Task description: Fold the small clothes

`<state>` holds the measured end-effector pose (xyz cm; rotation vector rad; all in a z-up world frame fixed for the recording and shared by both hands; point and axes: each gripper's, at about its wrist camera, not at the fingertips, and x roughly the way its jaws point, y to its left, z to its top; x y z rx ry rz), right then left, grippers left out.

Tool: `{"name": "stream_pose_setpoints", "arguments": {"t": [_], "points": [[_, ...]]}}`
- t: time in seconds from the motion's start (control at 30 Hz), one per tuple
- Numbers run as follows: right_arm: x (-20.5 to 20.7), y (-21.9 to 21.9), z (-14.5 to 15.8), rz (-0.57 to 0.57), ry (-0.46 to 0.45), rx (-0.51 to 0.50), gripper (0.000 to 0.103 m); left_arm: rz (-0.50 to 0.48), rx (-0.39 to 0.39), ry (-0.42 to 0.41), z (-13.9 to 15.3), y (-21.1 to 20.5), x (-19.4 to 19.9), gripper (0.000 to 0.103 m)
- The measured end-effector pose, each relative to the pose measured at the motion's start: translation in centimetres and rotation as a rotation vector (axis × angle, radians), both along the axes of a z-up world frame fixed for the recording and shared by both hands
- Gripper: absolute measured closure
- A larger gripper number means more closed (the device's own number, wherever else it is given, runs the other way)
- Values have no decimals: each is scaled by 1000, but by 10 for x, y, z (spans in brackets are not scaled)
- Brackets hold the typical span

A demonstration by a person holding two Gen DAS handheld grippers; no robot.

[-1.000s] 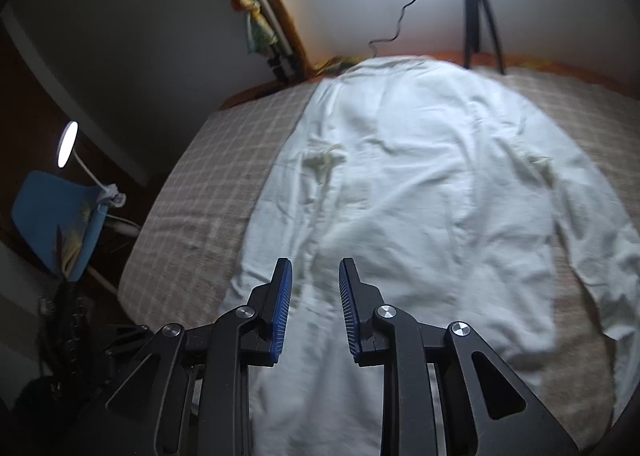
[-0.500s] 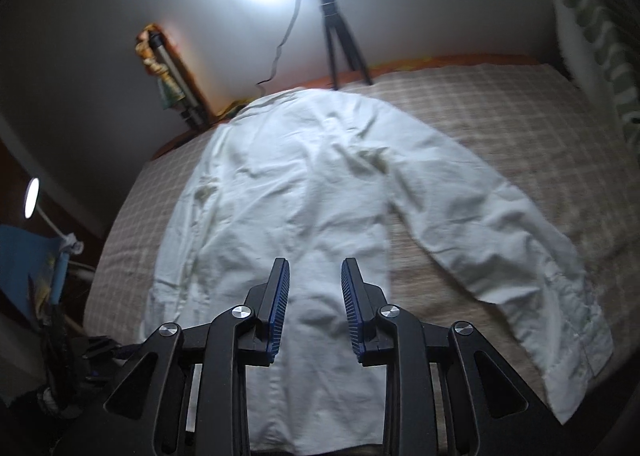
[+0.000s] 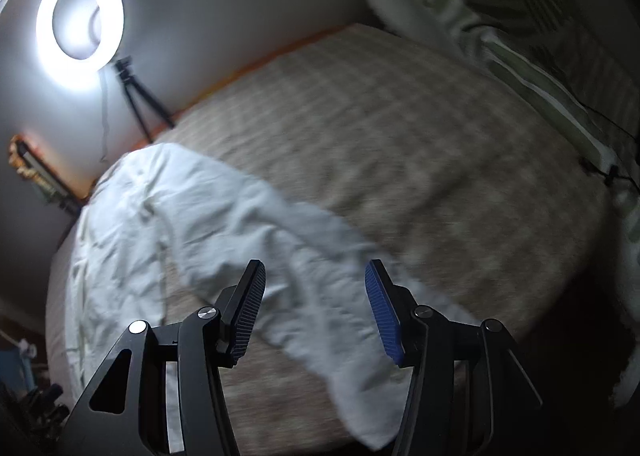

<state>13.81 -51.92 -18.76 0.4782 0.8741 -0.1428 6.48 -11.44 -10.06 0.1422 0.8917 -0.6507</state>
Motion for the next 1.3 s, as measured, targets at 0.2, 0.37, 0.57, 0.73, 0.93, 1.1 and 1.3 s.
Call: {"name": "stream_pose_setpoints", "arguments": {"t": [0.2,0.37,0.57,0.73,0.93,1.1,1.3], "points": [[3,-29,-19,-41,51,-12,46,-35,-1,0,1,-29,4,51],[10,-38,-35,-20,98,-12,46,-38,-7,23,-1,-41,11,51],[12,-32,-45,29,142,-83,46,-39,1,25,-3,-48,13,51],[15,-11,-44,83,154,-185,90,-35,4,27,-4,-50,11,51],[11,3,-29,116,104,-156,96,-15,2,21,-4,-47,9,52],[-5,32,15,178,-38,-98,96,8,-8,29,-7,-40,7,53],[-18,99,51,358,-153,-107,97,35,-35,44,-8,-34,4,53]]}}
